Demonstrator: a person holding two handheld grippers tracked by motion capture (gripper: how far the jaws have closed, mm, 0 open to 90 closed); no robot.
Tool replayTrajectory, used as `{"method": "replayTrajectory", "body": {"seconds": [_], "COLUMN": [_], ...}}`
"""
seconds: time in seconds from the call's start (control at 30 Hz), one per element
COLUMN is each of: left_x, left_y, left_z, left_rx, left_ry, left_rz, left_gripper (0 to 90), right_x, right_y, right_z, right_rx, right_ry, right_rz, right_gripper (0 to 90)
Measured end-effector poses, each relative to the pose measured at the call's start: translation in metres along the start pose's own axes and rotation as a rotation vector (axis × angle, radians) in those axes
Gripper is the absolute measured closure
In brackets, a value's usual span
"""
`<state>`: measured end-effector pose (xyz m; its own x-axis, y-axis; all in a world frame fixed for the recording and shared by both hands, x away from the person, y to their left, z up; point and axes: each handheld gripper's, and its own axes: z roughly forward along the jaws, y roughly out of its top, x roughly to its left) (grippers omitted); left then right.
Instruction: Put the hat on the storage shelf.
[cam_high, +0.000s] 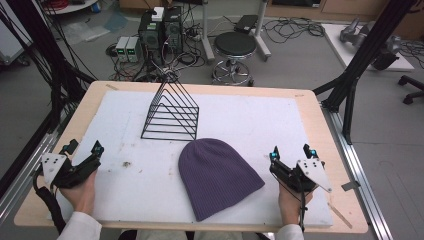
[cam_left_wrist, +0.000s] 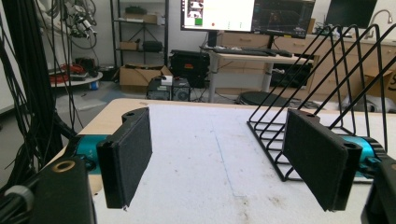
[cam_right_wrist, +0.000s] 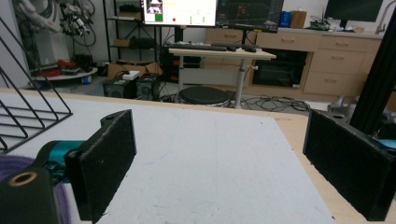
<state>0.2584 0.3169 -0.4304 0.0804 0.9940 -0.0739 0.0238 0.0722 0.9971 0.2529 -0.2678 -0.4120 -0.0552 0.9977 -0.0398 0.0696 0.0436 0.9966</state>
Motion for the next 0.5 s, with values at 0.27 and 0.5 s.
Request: {"method": "replayTrajectory", "body": {"seconds": [0.27,0.5], "left_x": [0.0029,0.0029], "left_y": [0.0000,0.0002], "left_z": [0.0007,0.0002], "left_rx": [0.002,0.001], "left_ry": [0.002,0.010], "left_rz": [-0.007,-0.006], "left_gripper": [24.4,24.3], "right_x": [-0.0012,-0.0016], "right_y": [-0.0002,-0.0002], "right_z": [-0.0009,-0.0007], "right_rx": [0.007,0.008], "right_ry": [-0.010,-0.011], "right_rz": [0.020,0.025], "right_gripper": [8.8,8.8]}}
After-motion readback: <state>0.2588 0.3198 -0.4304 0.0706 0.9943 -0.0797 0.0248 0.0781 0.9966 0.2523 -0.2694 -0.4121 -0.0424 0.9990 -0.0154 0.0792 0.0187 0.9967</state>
